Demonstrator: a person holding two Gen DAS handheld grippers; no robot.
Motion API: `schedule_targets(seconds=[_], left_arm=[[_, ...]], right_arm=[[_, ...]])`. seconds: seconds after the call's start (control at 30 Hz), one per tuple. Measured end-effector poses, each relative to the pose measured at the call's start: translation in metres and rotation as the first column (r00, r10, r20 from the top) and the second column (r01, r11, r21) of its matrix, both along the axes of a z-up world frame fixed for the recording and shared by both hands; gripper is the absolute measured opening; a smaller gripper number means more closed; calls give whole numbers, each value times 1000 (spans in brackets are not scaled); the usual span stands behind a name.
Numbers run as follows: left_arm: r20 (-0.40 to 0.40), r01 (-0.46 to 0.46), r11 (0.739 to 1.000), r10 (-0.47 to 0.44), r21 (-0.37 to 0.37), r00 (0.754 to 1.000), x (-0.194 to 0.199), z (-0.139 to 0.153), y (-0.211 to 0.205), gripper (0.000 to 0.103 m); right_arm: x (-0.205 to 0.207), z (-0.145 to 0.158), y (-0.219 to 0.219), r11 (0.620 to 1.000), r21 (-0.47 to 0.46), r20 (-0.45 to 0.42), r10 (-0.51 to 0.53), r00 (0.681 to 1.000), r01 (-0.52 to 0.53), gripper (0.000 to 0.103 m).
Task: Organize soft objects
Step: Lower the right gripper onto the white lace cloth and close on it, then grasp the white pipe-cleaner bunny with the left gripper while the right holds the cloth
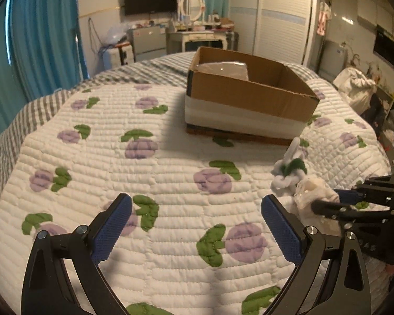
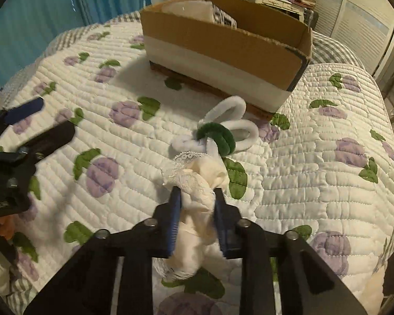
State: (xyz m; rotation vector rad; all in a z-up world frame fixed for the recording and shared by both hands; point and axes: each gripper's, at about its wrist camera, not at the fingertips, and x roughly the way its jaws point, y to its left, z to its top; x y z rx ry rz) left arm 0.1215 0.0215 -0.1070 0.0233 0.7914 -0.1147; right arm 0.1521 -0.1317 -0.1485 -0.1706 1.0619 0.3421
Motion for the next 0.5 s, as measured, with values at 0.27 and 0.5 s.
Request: schedule_targets(seconds=[0.27,0.5], left_arm=[[5,30,999,-31,30,1000,6,18,-49,100],[-76,50,999,-51,-19,996,35,-4,-93,99]], right_arm=[[2,50,-41,999,34,113,-31,993,27,16],[33,57,-71,998,20,134,-57,989,54,16]])
